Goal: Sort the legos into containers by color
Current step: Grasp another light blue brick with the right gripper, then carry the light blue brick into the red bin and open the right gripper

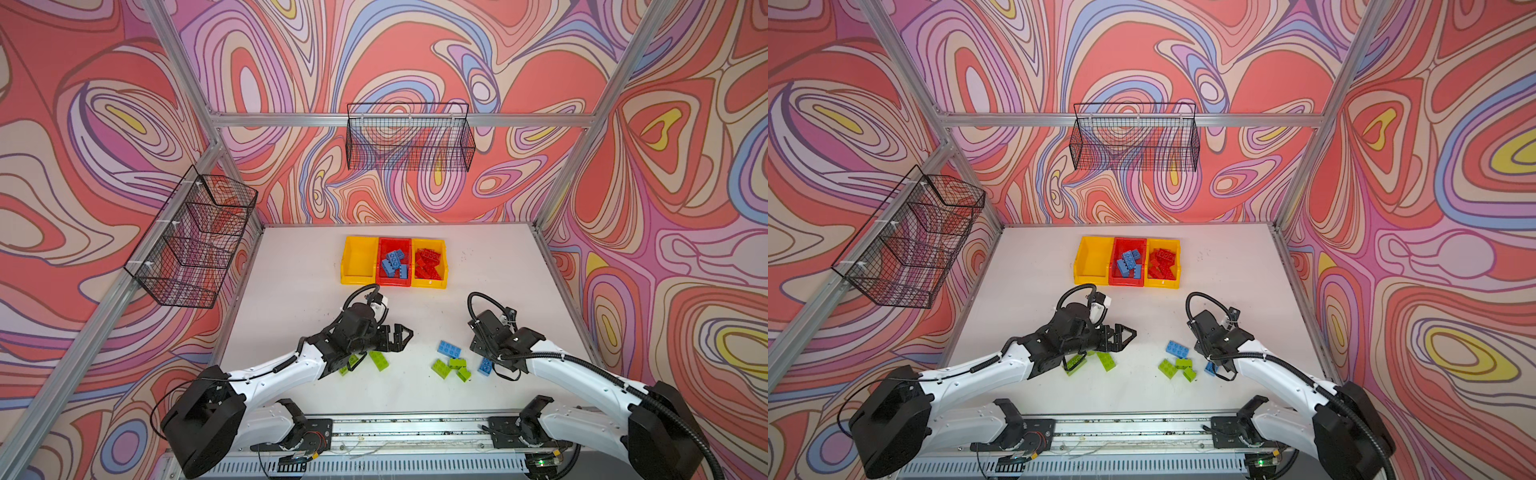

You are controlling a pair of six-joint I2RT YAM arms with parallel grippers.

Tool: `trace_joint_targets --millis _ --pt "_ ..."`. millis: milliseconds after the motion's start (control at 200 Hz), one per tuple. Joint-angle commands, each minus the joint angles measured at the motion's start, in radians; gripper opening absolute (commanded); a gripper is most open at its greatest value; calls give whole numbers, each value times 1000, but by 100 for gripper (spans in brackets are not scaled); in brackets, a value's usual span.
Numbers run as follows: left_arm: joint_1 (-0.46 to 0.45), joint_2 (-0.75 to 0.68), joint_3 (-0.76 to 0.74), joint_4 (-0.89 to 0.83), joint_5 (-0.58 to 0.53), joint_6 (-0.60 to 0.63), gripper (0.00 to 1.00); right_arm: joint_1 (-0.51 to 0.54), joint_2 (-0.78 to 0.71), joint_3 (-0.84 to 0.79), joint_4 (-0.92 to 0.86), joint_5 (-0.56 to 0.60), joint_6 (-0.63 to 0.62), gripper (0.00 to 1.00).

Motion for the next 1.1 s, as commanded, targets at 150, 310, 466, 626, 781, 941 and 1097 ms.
trace_joint_targets --millis 150,310,466,626,781,941,1097 --pt "-2 4 -2 22 -11 3 100 -1 14 -77 38 -92 79 75" --pt "-3 7 -5 20 -19 3 100 3 0 -87 58 -112 73 58" --pt "-1 9 -6 16 -23 3 100 5 22 -83 93 -141 51 39" --pt "-3 -6 -5 -6 -40 9 100 8 51 -31 129 -147 10 31" --pt "-2 -37 -4 -56 -82 24 100 7 104 118 143 -110 -80 31" --pt "-2 -72 -7 -115 -141 27 100 8 253 338 221 -116 -216 31" --pt "-1 -115 -9 -221 -271 -2 100 9 497 649 278 -164 -362 31"
